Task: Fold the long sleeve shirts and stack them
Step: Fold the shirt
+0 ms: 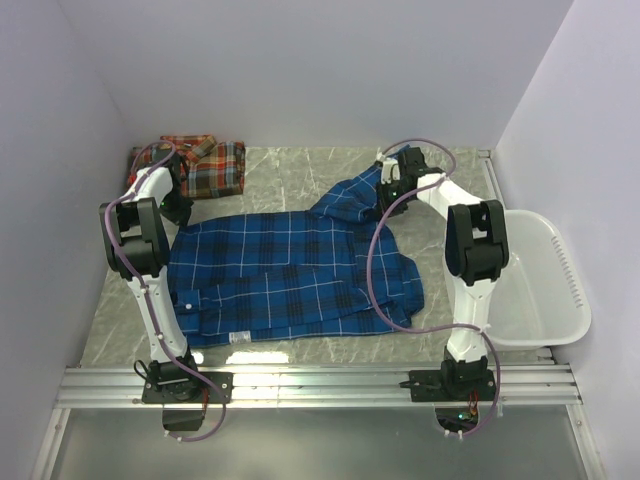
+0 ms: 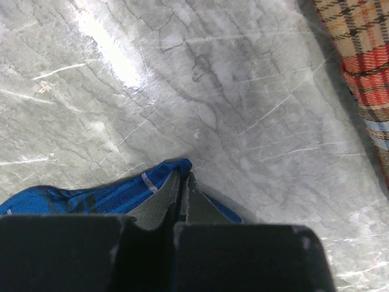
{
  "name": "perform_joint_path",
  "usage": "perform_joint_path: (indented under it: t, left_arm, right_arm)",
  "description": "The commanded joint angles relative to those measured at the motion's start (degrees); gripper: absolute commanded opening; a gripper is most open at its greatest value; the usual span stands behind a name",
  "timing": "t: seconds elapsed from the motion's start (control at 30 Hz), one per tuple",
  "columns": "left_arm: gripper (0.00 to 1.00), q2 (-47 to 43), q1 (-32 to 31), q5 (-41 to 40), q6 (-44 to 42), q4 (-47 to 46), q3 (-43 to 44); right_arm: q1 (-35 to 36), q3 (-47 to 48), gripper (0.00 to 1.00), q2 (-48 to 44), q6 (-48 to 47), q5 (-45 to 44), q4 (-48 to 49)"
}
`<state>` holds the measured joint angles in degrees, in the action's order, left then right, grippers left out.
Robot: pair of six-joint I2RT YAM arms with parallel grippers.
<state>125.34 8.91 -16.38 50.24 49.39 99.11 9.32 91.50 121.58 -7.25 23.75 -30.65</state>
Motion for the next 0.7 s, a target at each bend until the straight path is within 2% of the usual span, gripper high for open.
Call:
perform_joint_path:
  t: [0.0, 0.3, 0.67]
  left_arm:
    - [0.0, -4.48, -0.03, -0.41, -0.67, 0.27, 2.4]
    - [0.0, -10.37, -0.03, -0.41, -0.32, -0.52, 0.38]
    - [0.0, -18.37, 0.06, -1.99, -0.58, -2.1, -5.41]
  right_arm:
    - [-0.27, -0.79, 0.0, -6.7, 1.7, -1.51, 3.83]
    - [0.78, -15.72, 0.0, -17.86, 9.96, -10.02, 14.03]
    - [1.57, -23.29, 0.0, -27.0, 13.4, -15.92, 16.15]
